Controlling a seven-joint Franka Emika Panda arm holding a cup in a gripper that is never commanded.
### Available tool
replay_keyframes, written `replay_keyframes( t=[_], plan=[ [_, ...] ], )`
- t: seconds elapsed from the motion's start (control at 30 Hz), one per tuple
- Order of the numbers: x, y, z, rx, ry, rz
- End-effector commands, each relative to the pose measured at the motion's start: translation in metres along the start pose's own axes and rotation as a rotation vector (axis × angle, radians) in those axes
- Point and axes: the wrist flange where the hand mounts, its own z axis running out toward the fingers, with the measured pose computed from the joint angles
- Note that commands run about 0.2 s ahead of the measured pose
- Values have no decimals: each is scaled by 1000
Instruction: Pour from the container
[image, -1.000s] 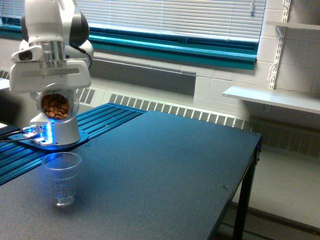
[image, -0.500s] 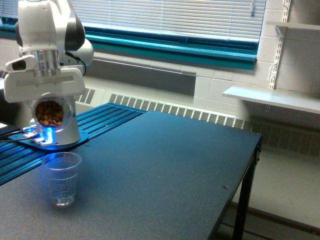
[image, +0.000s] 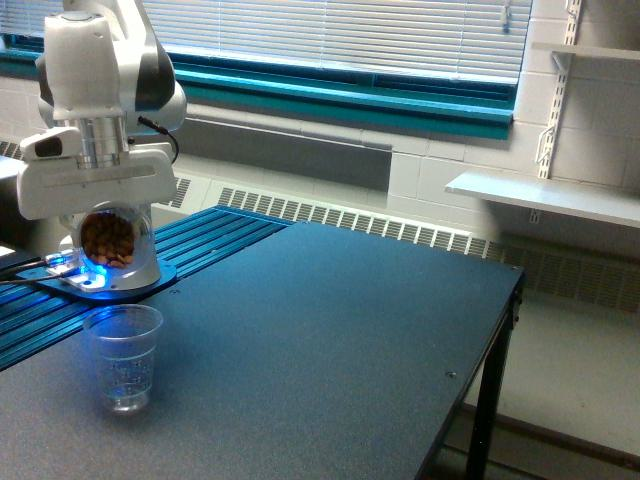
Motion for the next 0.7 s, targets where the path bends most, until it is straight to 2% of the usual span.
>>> replay_keyframes(
  t=[0.03, 0.33, 0.7],
  plan=[
    [-2, 1, 10, -18, -18, -5],
    [6, -4, 13, -14, -20, -3],
    [2, -7, 25, -21, -48, -2]
  ],
)
